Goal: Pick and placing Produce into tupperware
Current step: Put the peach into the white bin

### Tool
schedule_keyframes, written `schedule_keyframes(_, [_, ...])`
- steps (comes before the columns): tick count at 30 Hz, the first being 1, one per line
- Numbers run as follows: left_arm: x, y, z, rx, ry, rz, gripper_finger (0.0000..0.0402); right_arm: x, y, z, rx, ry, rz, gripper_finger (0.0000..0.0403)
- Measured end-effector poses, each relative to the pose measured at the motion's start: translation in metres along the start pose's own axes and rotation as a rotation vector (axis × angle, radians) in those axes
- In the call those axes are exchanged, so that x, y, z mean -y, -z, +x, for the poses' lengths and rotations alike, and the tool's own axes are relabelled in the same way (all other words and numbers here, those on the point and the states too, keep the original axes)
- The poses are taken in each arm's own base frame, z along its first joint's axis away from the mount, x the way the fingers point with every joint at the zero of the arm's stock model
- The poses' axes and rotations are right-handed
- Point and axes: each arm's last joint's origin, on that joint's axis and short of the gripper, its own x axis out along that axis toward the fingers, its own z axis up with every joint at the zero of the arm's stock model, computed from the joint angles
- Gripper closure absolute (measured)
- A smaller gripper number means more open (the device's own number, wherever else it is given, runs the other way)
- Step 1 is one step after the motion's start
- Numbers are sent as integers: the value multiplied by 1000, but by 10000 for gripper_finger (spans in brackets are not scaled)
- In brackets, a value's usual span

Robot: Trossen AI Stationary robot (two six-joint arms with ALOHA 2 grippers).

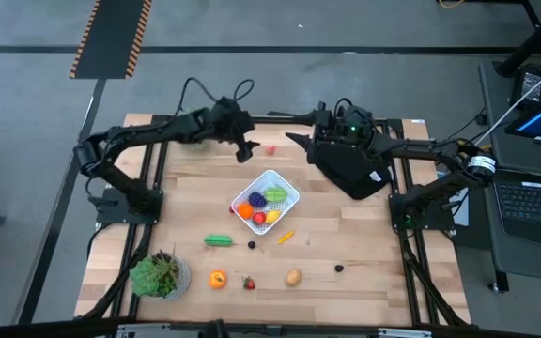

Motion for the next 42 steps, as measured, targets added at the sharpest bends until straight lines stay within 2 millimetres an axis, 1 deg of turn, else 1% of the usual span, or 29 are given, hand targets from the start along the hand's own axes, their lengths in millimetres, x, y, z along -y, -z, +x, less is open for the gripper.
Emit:
schedule_keyframes(4, [-6,-8,15,-62,20,-3,127,1,-4,3,-53,-1,-15,144])
schedule_keyframes(9, [-16,-9,36,-142,22,-23,127,1,-4,4,-91,-2,-19,144])
schedule_keyframes(16, [-23,-7,66,-172,116,-33,127,1,-2,4,-110,-3,-14,144])
schedule_keyframes(20, [-23,-4,77,-173,128,2,127,1,-2,4,-113,-3,-16,144])
schedule_keyframes(23, [-23,-2,82,-176,131,33,127,1,-2,4,-113,-3,-17,144])
schedule_keyframes(30, [-23,-1,82,-175,133,56,127,1,-2,4,-113,-3,-21,144])
schedule_keyframes(37, [-22,-1,83,-176,131,32,127,1,-2,4,-111,-3,-24,144])
schedule_keyframes(42, [-22,-1,83,-176,122,-31,127,1,-2,4,-111,-3,-24,144])
